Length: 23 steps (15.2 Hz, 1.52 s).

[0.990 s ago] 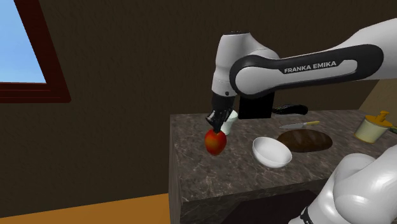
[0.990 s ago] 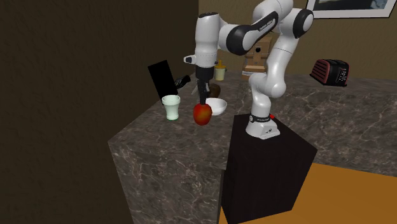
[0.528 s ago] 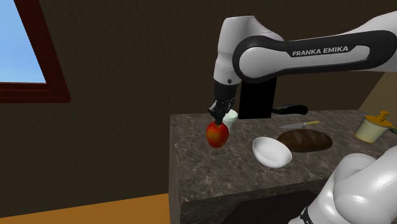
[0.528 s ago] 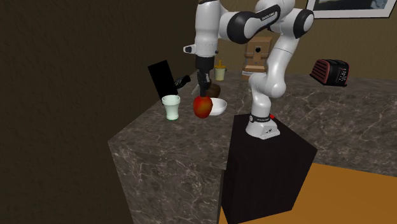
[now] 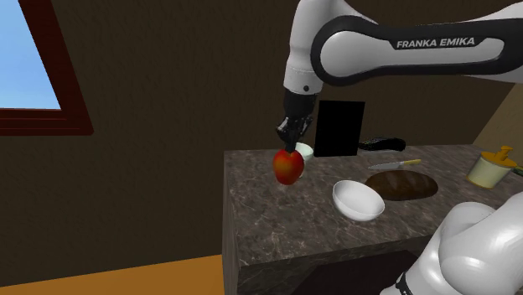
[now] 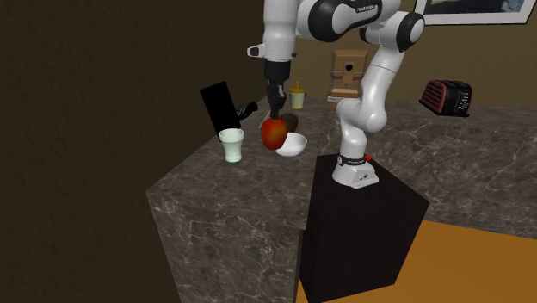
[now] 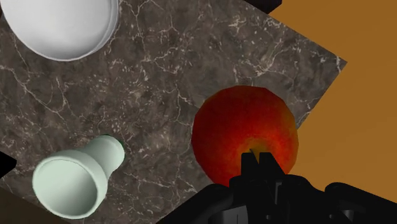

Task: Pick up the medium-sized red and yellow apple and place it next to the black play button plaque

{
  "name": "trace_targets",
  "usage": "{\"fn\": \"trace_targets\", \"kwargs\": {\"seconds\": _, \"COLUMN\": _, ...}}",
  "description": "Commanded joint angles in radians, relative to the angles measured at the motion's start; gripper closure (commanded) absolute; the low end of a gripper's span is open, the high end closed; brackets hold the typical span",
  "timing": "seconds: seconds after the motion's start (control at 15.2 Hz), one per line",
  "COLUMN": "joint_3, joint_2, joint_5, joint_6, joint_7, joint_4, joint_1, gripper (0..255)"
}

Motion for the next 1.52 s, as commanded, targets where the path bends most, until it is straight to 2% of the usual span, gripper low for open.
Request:
{"fn": "trace_targets", "kwargs": {"seconds": 0.0, "joint_3": -0.001, "joint_2": 0.002, "joint_5": -0.001, "joint_6": -0.030, "joint_7": -0.001, "joint_4": 0.032, "joint_1": -0.001, "gripper": 255}}
{"fn": "trace_targets", "kwargs": {"seconds": 1.45, "joint_3": -0.001, "joint_2": 0.083, "joint_5": -0.021, "joint_6": -0.329, "joint_7": -0.001, "joint_4": 0.410, "joint_1": -0.011, "gripper": 255}}
